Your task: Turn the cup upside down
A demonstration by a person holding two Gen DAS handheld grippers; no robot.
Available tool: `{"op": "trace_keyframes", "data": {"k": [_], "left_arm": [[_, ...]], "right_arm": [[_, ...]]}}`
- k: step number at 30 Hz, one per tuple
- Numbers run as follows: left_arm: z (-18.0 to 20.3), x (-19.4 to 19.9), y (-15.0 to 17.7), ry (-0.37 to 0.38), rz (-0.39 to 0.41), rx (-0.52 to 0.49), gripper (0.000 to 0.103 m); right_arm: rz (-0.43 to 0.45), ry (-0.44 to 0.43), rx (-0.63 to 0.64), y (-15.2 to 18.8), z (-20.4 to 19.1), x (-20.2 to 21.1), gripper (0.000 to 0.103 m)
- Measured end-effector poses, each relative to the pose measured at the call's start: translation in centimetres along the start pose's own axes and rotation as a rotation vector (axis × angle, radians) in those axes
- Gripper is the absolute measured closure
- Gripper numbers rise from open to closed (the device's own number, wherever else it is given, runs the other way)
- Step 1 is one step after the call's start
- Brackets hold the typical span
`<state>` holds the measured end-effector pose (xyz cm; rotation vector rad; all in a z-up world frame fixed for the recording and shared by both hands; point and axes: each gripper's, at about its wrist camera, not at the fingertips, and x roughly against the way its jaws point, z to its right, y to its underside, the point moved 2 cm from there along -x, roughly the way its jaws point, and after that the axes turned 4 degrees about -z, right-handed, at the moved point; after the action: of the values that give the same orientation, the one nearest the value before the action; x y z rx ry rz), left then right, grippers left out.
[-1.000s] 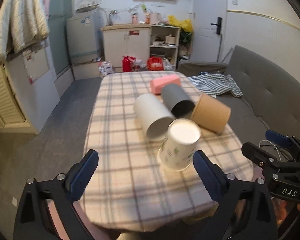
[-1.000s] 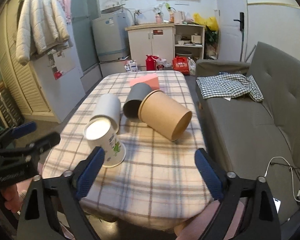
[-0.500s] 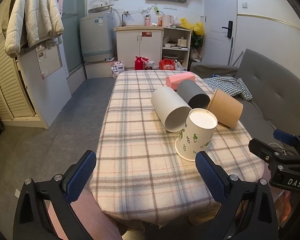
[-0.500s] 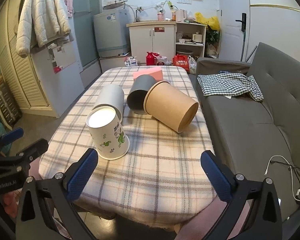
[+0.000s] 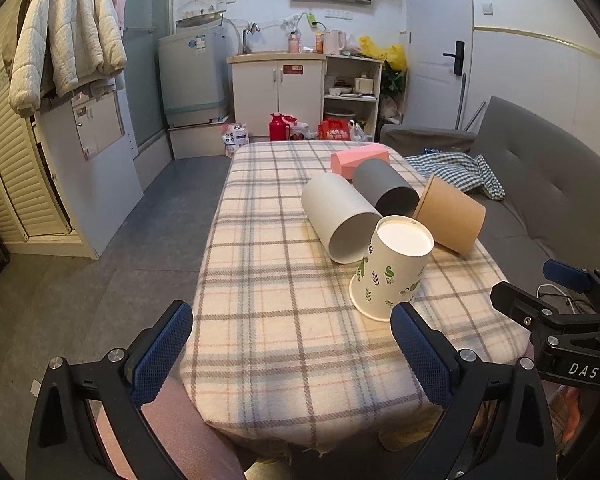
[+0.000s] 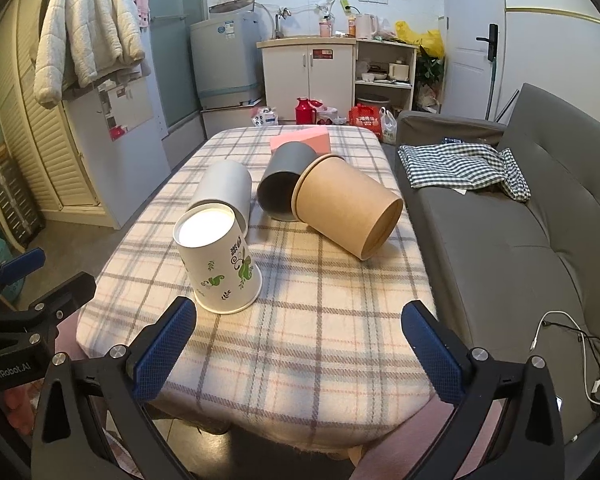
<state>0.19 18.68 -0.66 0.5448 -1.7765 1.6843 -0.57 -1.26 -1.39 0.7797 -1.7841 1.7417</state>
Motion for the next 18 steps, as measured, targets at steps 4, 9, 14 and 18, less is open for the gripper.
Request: {"op": "trace_keyframes", "data": {"k": [4,9,14,18], "left_arm": [[0.06,-0.13,0.07,0.004,0.004,0.001,0.001],[-0.19,-0.25,0.08,-0.001,0.001,0.008,0.001],[-0.33,-0.22,0.08,-0.003,-0.001,0.01,0.001],[-0.36,-0.29,0.09,-0.004,-0.001,0.011,0.001]], "right_arm": [[-0.006,0.002,-0.004,0.04,0.09,-0.1,0.0],[-0.01,0.006,-0.006,0.11,0.16,-0.19,0.0],[-0.011,0.007,-0.004,0.14,0.15,-0.23,0.0],[-0.011,0.007,-0.007,0.14,0.16,-0.24,0.0]]}}
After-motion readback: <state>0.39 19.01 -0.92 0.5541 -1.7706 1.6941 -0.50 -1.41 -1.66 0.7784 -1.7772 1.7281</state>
